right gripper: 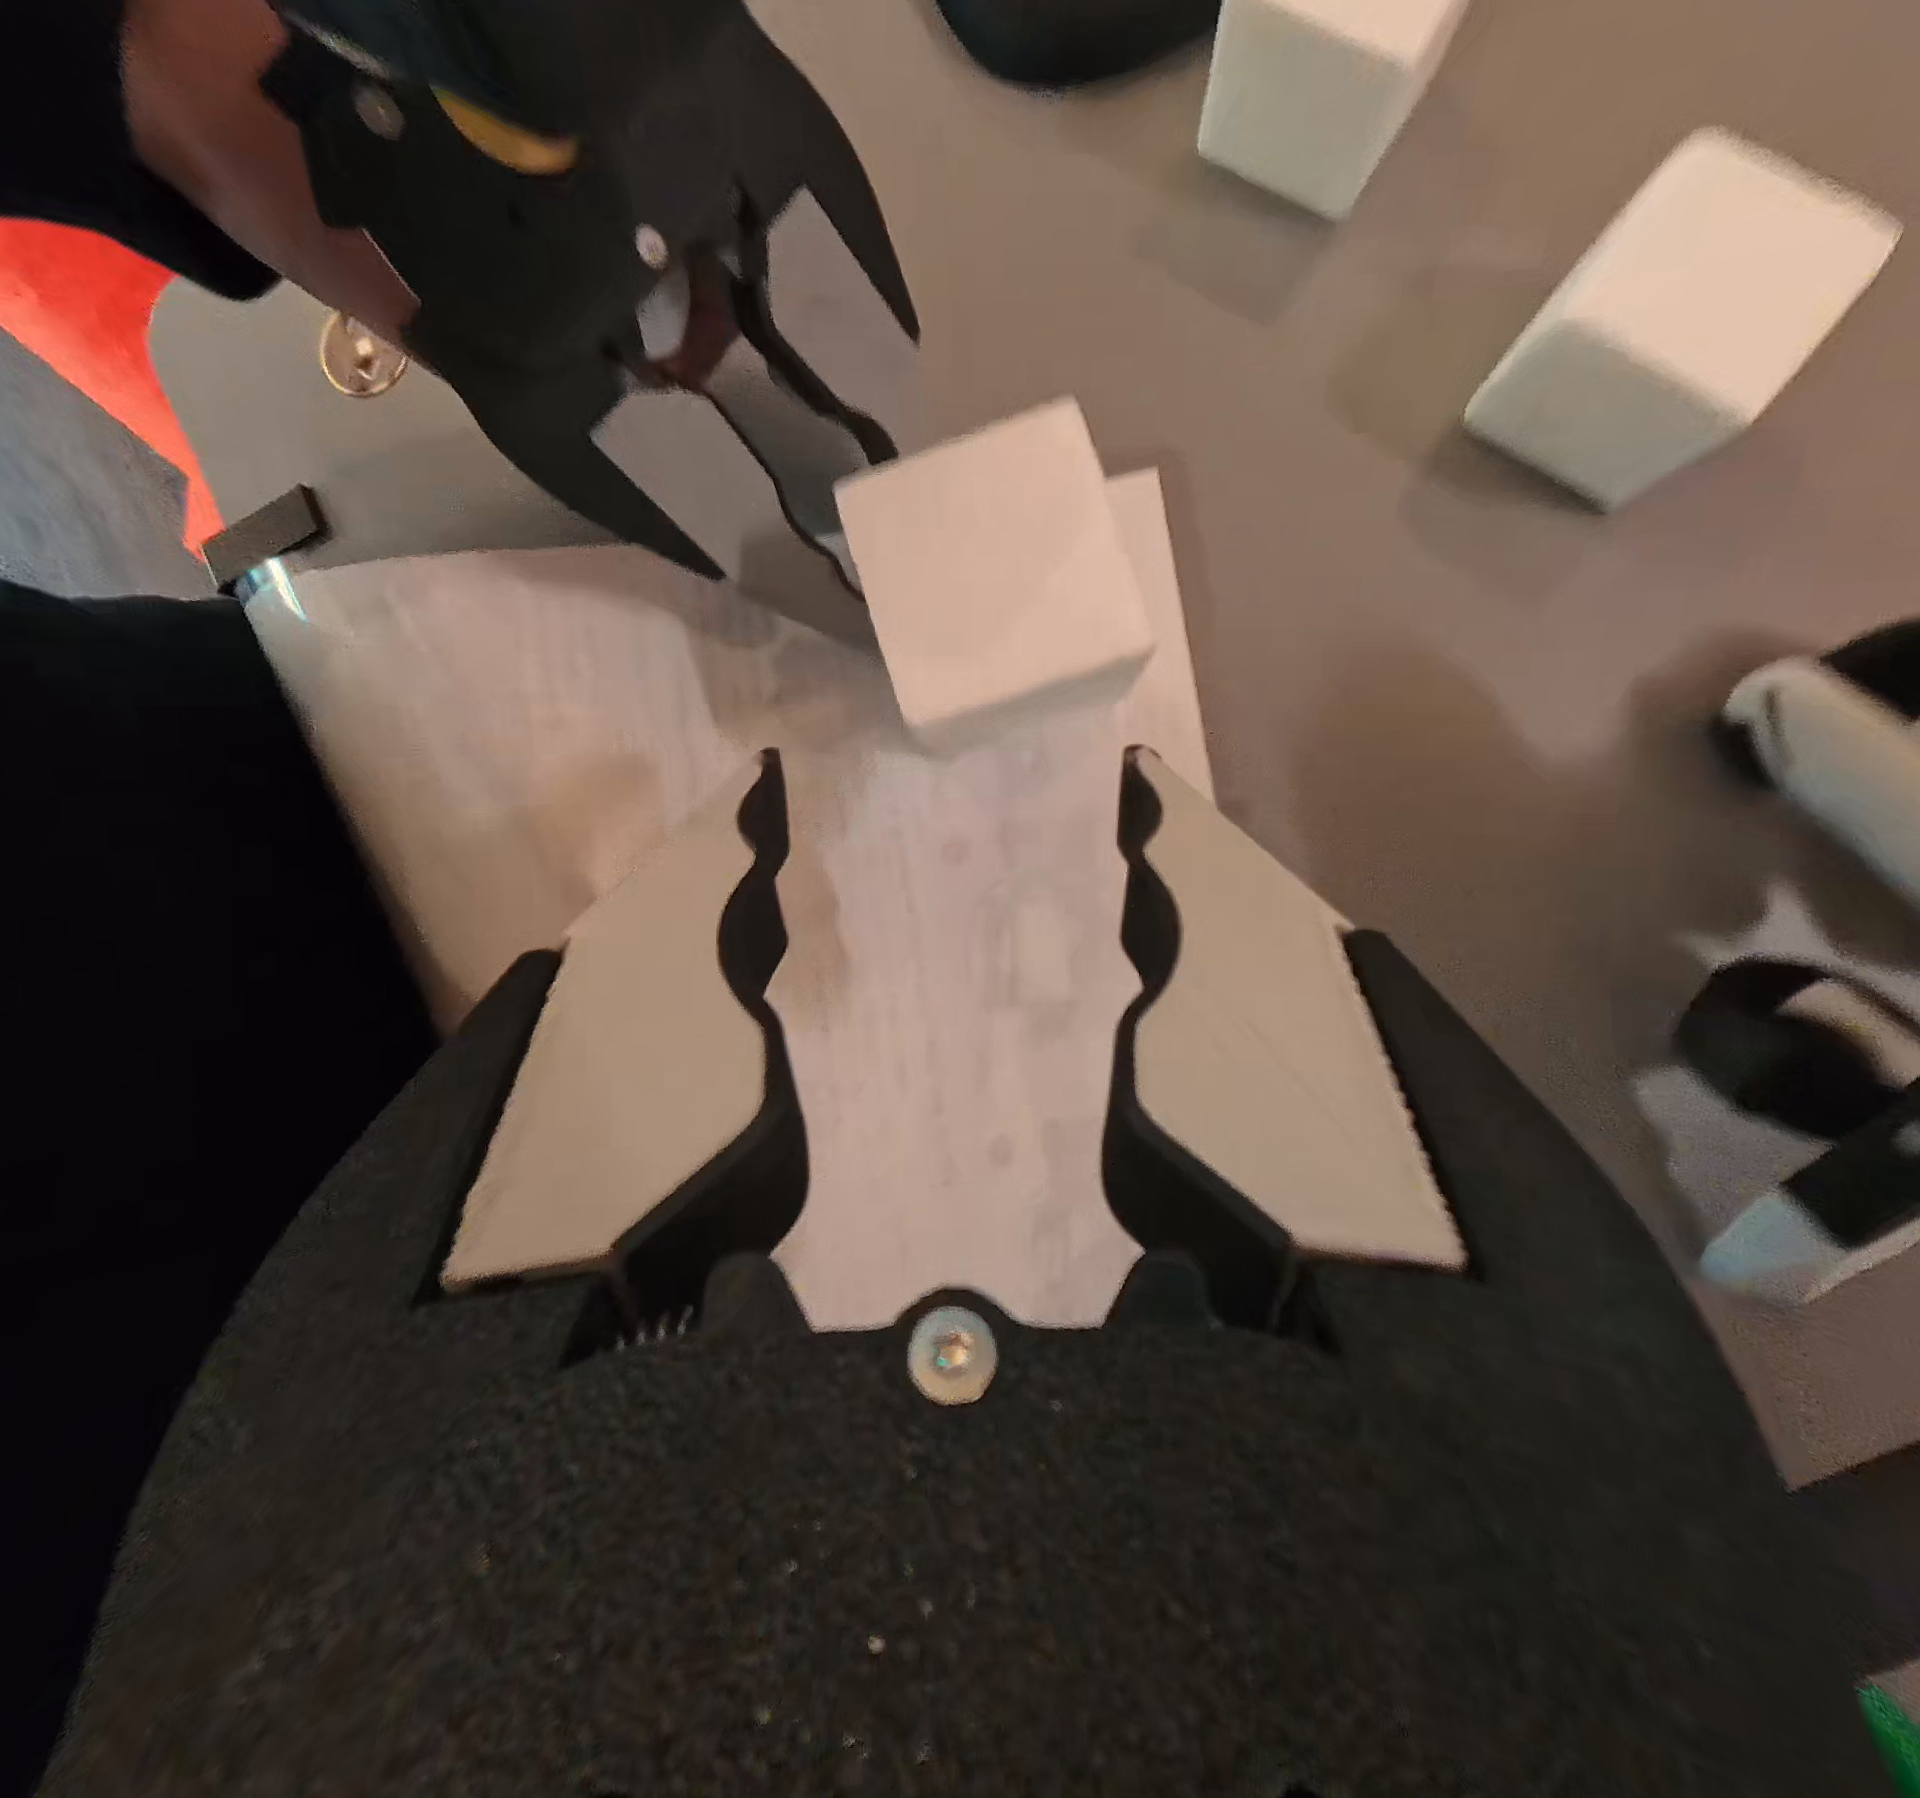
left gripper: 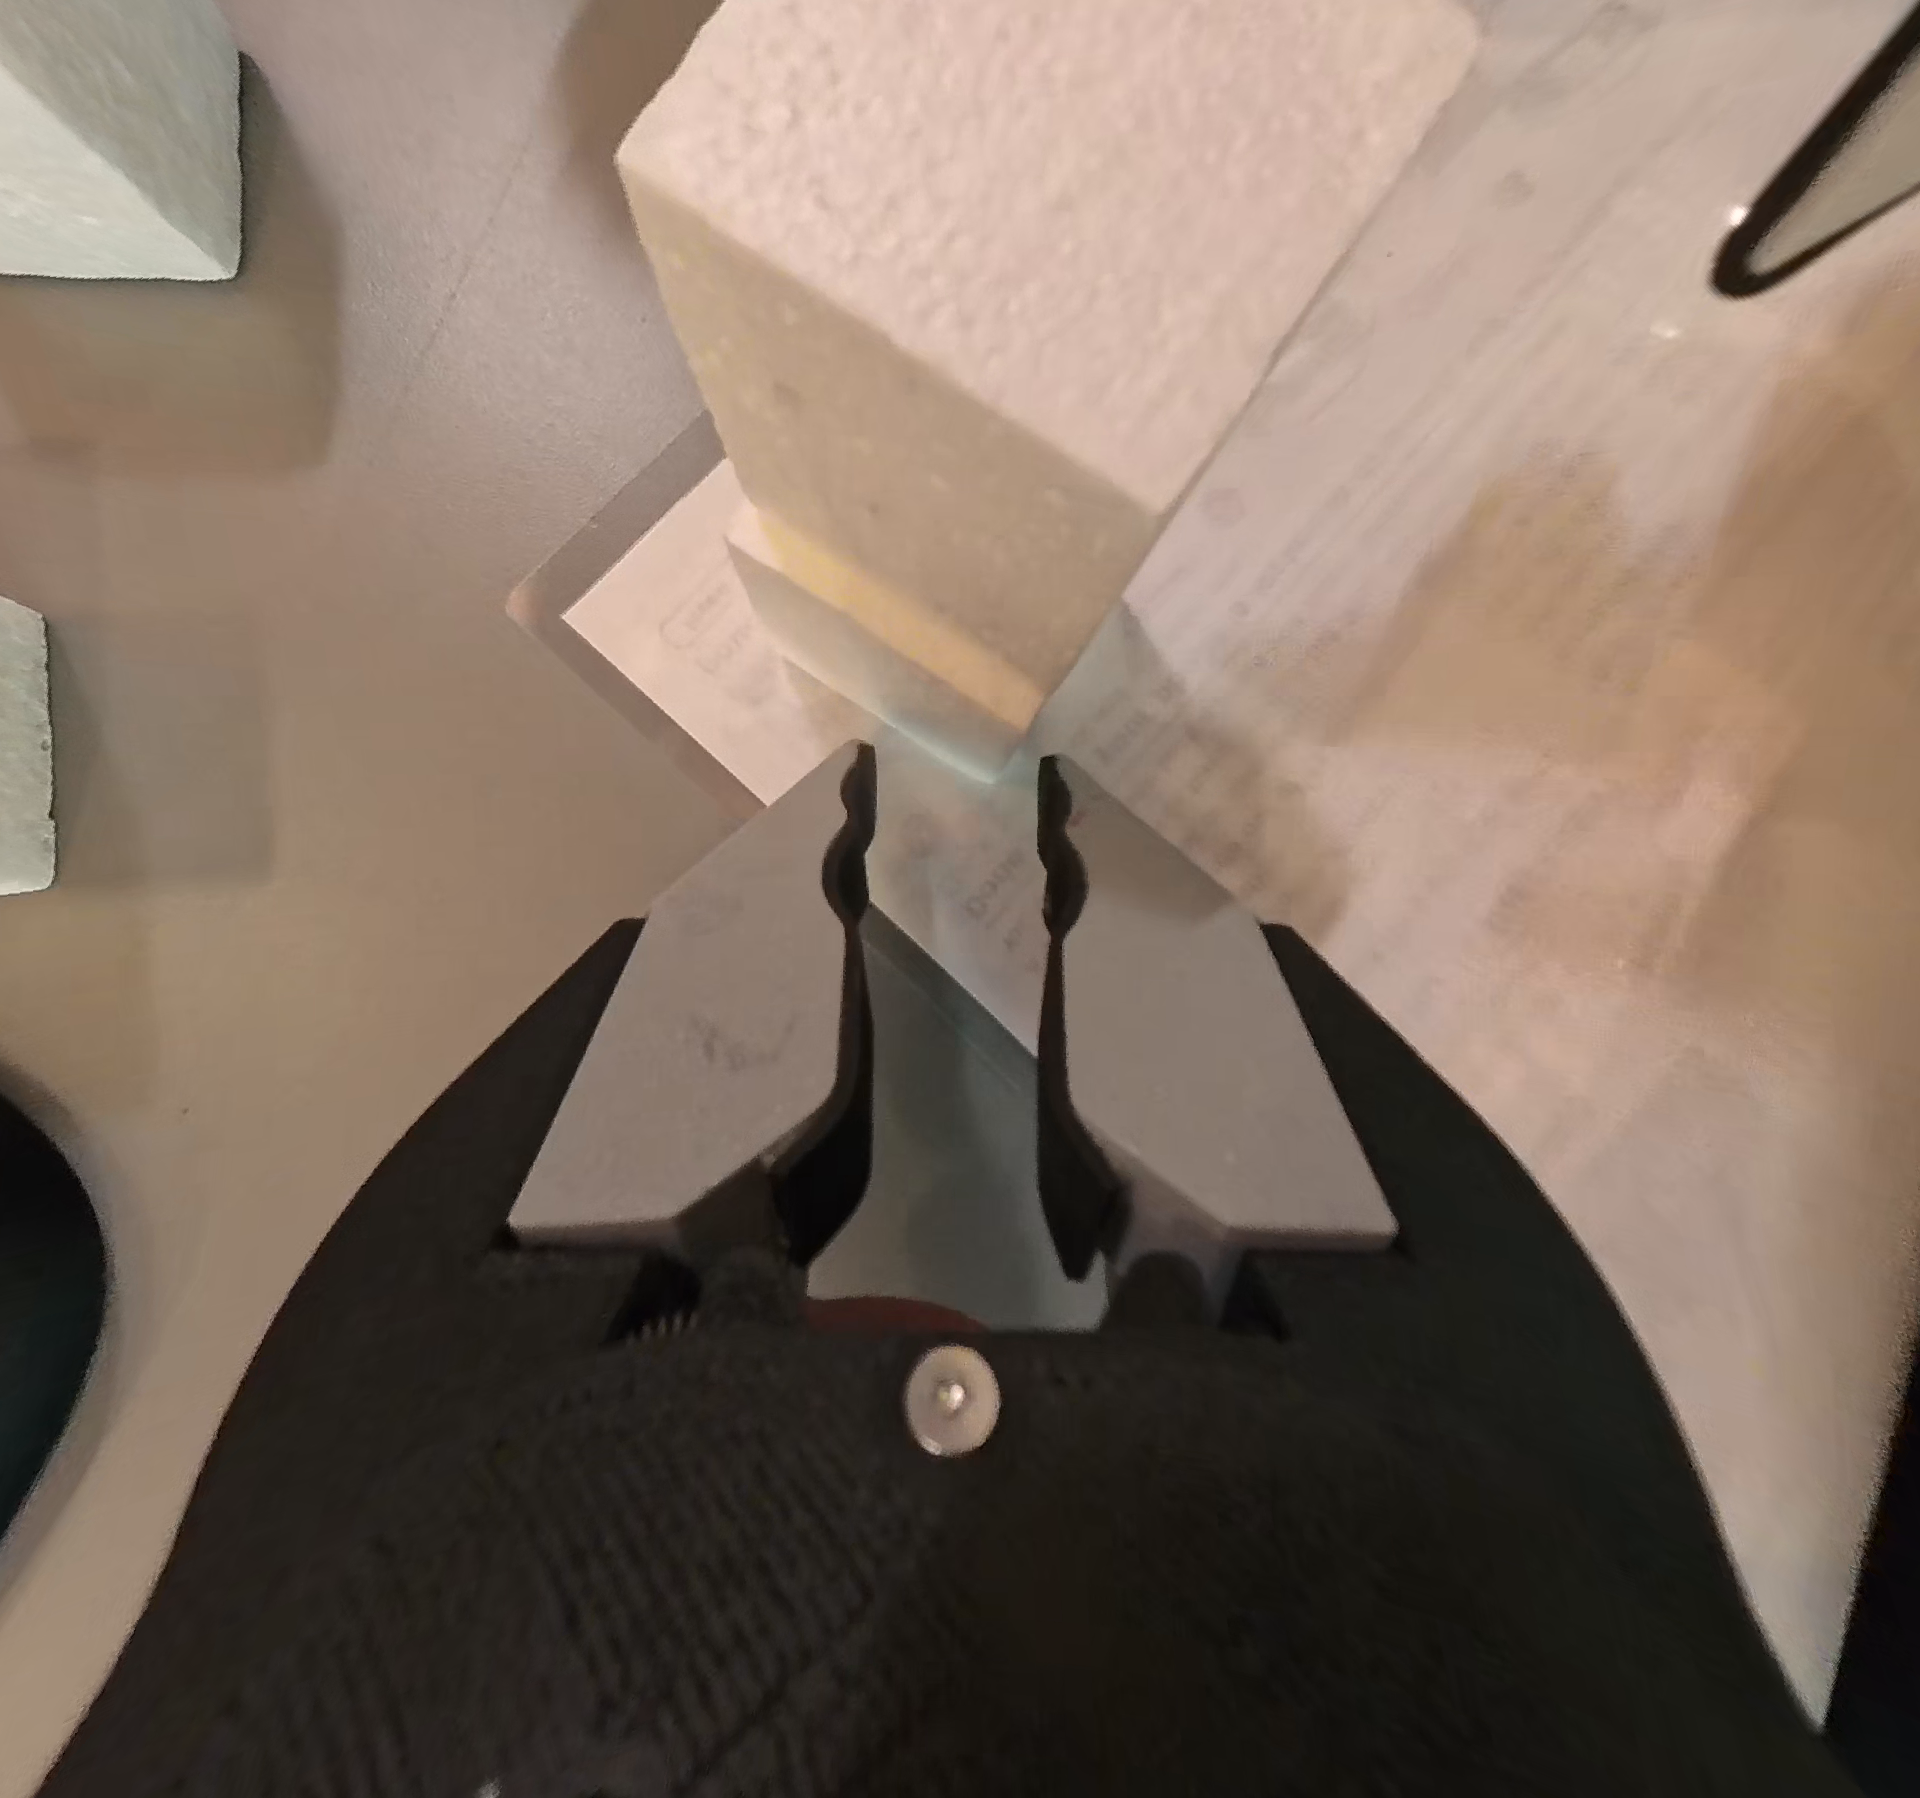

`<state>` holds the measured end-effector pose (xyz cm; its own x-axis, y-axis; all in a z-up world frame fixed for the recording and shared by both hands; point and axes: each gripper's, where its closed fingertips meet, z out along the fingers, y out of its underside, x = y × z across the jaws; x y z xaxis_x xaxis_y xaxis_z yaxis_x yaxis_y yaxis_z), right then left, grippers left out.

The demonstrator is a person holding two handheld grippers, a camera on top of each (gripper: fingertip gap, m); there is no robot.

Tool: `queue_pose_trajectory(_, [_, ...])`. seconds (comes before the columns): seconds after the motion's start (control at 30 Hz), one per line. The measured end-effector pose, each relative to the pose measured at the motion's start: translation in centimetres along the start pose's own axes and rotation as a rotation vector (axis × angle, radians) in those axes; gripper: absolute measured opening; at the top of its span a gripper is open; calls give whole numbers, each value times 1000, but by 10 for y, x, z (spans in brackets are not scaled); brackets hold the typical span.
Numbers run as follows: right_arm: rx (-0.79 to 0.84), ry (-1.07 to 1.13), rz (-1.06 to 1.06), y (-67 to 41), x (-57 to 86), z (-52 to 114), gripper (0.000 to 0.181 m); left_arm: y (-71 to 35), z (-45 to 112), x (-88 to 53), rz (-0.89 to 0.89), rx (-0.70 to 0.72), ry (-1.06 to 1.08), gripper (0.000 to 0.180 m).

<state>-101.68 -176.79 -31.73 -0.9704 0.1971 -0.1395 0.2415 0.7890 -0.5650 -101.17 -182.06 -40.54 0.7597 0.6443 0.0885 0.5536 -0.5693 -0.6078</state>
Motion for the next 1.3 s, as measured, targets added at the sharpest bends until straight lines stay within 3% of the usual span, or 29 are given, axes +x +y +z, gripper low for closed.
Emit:
queue_pose_trajectory(0.17, [-97,10,132,48,6,18,47,0,0,0,-14,-12,19,28])
queue_pose_trajectory(0.37, [-226,50,132,76,12,53,37,2,-5,2,-80,-11,88,32])
queue_pose_trajectory(0.47, [-212,98,99,74,19,55,20,8,-11,-4,-99,-27,79,35])
queue_pose_trajectory(0.63, [-212,122,35,75,20,55,18,17,-31,-25,-131,-49,16,55])
queue_pose_trajectory(0.87, [-205,119,35,75,21,55,18,-12,-82,-110,-152,20,-235,75])
queue_pose_trajectory(1.07, [-210,114,31,75,21,55,18,-27,-62,-164,-112,-72,-301,87])
queue_pose_trajectory(1.17, [-221,114,19,75,21,55,18,-24,-43,-178,-76,-157,-302,85])
queue_pose_trajectory(1.23, [-226,113,18,75,21,55,18,-17,-32,-179,-55,-212,-269,62])
queue_pose_trajectory(1.3, [-228,112,17,75,21,55,18,-16,-28,-178,-54,-223,-240,57])
